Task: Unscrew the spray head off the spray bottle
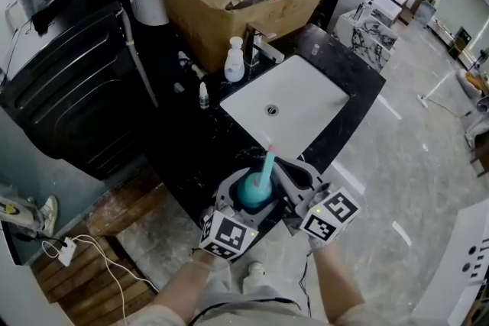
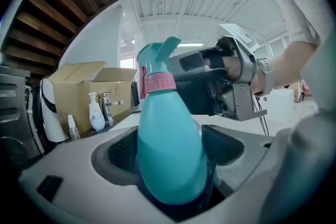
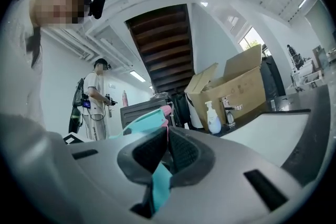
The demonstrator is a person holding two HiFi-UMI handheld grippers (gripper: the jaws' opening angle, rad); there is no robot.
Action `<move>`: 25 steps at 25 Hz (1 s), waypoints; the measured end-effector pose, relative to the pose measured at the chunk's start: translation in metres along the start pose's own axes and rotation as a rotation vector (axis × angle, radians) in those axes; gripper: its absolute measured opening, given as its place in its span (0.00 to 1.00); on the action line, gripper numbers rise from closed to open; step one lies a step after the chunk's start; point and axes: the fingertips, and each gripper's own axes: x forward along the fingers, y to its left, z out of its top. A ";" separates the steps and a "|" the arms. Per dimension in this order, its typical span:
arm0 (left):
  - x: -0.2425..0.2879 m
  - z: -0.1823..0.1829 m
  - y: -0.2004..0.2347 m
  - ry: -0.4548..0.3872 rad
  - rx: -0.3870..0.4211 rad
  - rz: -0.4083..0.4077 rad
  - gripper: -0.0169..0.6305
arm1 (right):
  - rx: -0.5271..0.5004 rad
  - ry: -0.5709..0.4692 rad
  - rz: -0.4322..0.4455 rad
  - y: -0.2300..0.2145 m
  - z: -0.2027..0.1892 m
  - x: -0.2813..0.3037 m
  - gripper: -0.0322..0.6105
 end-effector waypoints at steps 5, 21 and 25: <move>0.000 -0.001 0.000 -0.001 -0.004 0.000 0.61 | 0.047 -0.058 -0.049 -0.001 0.011 -0.016 0.07; 0.001 0.000 0.000 0.005 -0.008 0.029 0.61 | -0.084 0.154 -0.056 0.050 0.009 -0.003 0.33; 0.000 -0.001 0.001 0.003 -0.011 0.035 0.61 | -0.118 0.169 -0.052 0.049 0.011 -0.011 0.23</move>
